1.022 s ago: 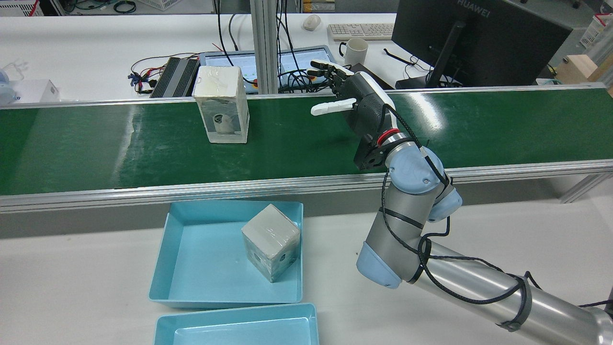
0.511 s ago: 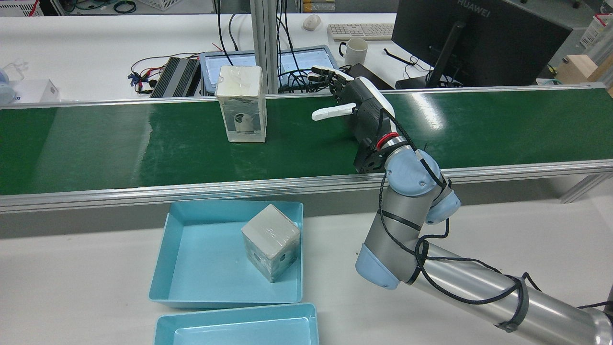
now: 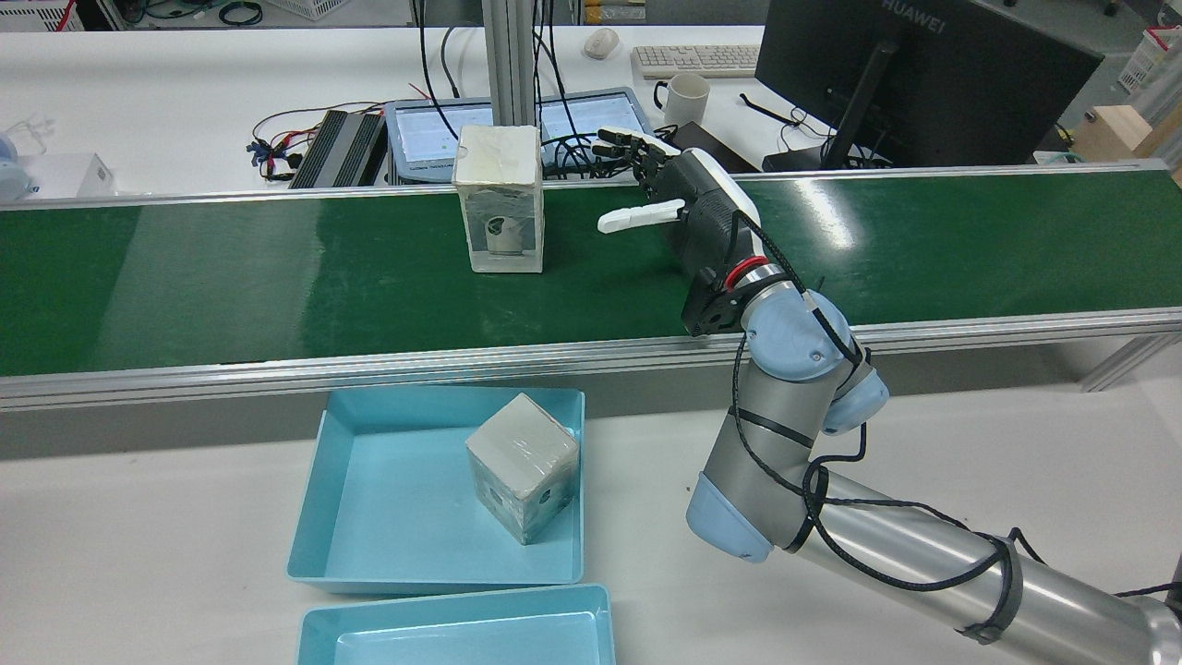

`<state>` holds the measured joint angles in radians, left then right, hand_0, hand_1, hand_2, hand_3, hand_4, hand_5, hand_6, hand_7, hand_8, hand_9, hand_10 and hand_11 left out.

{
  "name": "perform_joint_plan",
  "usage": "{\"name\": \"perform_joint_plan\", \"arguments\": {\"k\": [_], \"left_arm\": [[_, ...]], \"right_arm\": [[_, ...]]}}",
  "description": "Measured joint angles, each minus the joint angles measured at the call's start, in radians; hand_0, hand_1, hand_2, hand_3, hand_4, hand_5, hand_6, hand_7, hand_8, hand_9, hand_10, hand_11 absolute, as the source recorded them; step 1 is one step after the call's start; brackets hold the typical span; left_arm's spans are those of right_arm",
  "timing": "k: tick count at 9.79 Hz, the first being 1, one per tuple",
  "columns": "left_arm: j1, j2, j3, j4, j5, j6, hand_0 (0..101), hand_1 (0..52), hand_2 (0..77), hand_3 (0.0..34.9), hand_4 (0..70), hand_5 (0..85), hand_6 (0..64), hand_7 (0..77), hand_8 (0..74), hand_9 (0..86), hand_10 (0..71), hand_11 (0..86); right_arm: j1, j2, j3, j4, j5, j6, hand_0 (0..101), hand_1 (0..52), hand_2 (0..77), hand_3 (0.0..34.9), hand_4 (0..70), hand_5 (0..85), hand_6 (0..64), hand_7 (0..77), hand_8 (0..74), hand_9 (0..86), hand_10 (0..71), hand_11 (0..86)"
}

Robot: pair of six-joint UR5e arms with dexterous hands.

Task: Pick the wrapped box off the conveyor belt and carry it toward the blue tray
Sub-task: 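Close the right hand fingers around the plastic-wrapped white box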

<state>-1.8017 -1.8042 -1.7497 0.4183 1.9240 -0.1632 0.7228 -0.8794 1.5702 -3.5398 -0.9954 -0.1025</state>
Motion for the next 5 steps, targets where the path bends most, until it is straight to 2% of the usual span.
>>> {"name": "perform_joint_plan", "arguments": {"k": [1,5], "left_arm": [[0.000,0.000,0.000,0.000,0.000,0.000,0,0.0,0.5,0.0,0.0,1.1,0.5,0.5,1.1,0.5,0.5,0.5],[0.000,0.000,0.000,0.000,0.000,0.000,0,0.0,1.1,0.0,0.0,1.1,0.5,0.5,1.1,0.5,0.5,0.5]], "right_arm": [[0.000,-0.004,-0.002,0.000,0.000,-0.001,47,11.5,2.2,0.0,14.2,16.9,9.8,24.5,3.8,5.4,0.0,1.1],[0.000,-0.006,-0.008,0.001,0.001,-0.002,47,11.5,2.7,0.0,14.7,16.9,9.8,24.0,3.8,5.4,0.0,1.1]]}}
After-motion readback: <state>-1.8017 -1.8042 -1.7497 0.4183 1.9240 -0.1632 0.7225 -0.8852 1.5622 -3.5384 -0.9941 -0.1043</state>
